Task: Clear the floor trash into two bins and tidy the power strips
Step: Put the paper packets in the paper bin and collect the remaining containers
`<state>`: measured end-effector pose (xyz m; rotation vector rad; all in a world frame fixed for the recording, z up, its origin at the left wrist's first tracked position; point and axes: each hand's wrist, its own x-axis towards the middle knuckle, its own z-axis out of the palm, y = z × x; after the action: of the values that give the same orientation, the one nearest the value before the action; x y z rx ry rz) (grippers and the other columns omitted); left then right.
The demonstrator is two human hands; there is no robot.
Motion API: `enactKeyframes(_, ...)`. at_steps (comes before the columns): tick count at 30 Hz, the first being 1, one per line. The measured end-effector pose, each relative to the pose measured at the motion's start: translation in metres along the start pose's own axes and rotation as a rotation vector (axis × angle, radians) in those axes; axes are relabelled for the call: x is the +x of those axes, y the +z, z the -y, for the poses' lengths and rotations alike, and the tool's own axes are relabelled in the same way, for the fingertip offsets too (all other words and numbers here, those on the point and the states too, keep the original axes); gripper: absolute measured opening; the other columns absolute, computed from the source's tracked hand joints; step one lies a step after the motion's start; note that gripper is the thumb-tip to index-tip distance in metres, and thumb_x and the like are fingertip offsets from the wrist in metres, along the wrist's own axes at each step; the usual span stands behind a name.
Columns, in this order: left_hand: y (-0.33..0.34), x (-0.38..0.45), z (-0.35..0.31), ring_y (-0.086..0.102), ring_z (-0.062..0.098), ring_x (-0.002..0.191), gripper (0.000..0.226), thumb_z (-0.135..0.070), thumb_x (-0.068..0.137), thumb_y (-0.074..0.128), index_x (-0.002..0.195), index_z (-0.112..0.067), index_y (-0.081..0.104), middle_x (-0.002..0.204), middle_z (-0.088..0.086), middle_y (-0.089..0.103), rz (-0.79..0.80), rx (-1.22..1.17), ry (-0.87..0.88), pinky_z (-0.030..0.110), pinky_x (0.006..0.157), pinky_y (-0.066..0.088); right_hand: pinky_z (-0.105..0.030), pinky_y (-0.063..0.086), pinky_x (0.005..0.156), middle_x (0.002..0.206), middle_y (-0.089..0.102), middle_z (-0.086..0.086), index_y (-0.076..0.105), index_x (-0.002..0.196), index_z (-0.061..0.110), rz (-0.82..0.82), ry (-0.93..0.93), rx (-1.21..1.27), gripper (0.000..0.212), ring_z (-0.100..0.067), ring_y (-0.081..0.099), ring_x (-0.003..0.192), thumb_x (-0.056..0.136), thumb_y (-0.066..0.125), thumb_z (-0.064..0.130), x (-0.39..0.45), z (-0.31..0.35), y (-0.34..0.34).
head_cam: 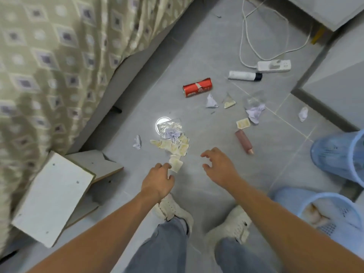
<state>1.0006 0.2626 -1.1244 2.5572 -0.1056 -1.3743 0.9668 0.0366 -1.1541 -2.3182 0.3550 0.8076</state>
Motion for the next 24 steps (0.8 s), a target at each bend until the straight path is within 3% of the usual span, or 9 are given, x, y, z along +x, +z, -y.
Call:
enactKeyframes(6, 0.02, 0.063, 0.056, 0.054, 0.032, 0.124, 0.049, -0.032, 0.1, 0.052, 0.147, -0.02, 0.046, 0.142, 0.012, 0.048, -0.038, -0.163, -0.102, 0.044, 0.103, 0.048, -0.043, 0.051, 0.098, 0.139, 0.044, -0.005, 0.061, 0.133, 0.02, 0.049, -0.038, -0.142, 0.043, -0.03, 0.053, 0.119, 0.091, 0.07, 0.021, 0.072, 0.024, 0.075)
enactKeyframes(12, 0.026, 0.152, 0.108, 0.041, 0.043, 0.127, 0.057, -0.034, 0.098, 0.055, 0.152, -0.033, 0.034, 0.149, 0.017, 0.03, -0.361, -0.245, -0.254, 0.052, 0.096, 0.047, -0.046, 0.056, 0.085, 0.143, 0.036, -0.008, 0.055, 0.134, 0.026, -0.045, -0.068, -0.295, 0.06, -0.036, 0.036, 0.128, 0.08, 0.077, 0.016, 0.145, 0.007, 0.127)
enactKeyframes(15, 0.026, 0.196, 0.137, 0.032, 0.047, 0.134, 0.065, -0.033, 0.097, 0.058, 0.154, -0.037, 0.027, 0.156, 0.018, 0.019, -0.399, -0.232, -0.335, 0.058, 0.1, 0.044, -0.044, 0.057, 0.08, 0.146, 0.035, -0.008, 0.054, 0.135, 0.028, -0.003, -0.155, -0.391, 0.065, -0.035, 0.033, 0.131, 0.076, 0.077, 0.017, 0.171, -0.008, 0.149)
enactKeyframes(19, 0.044, 0.227, 0.156, 0.033, 0.048, 0.125, 0.062, -0.019, 0.094, 0.061, 0.148, -0.033, 0.035, 0.148, 0.017, 0.023, -0.373, -0.17, -0.219, 0.056, 0.092, 0.048, -0.043, 0.054, 0.081, 0.136, 0.045, -0.01, 0.058, 0.128, 0.028, -0.057, -0.226, -0.467, 0.061, -0.036, 0.042, 0.119, 0.072, 0.078, 0.016, 0.189, -0.024, 0.164)
enactKeyframes(22, 0.058, 0.236, 0.16, 0.037, 0.04, 0.119, 0.056, 0.003, 0.087, 0.058, 0.136, -0.022, 0.051, 0.134, 0.016, 0.033, -0.463, -0.177, -0.135, 0.051, 0.083, 0.053, -0.039, 0.052, 0.07, 0.122, 0.049, -0.008, 0.061, 0.115, 0.022, -0.09, -0.253, -0.443, 0.045, -0.033, 0.045, 0.109, 0.075, 0.075, 0.01, 0.193, -0.032, 0.166)
enactKeyframes(24, 0.063, 0.238, 0.159, 0.045, 0.036, 0.116, 0.048, 0.006, 0.086, 0.059, 0.129, -0.017, 0.059, 0.126, 0.014, 0.042, -0.482, -0.211, -0.077, 0.049, 0.087, 0.053, -0.035, 0.045, 0.062, 0.116, 0.053, -0.009, 0.063, 0.113, 0.019, -0.089, -0.28, -0.433, 0.038, -0.033, 0.049, 0.104, 0.078, 0.071, 0.008, 0.193, -0.038, 0.165)
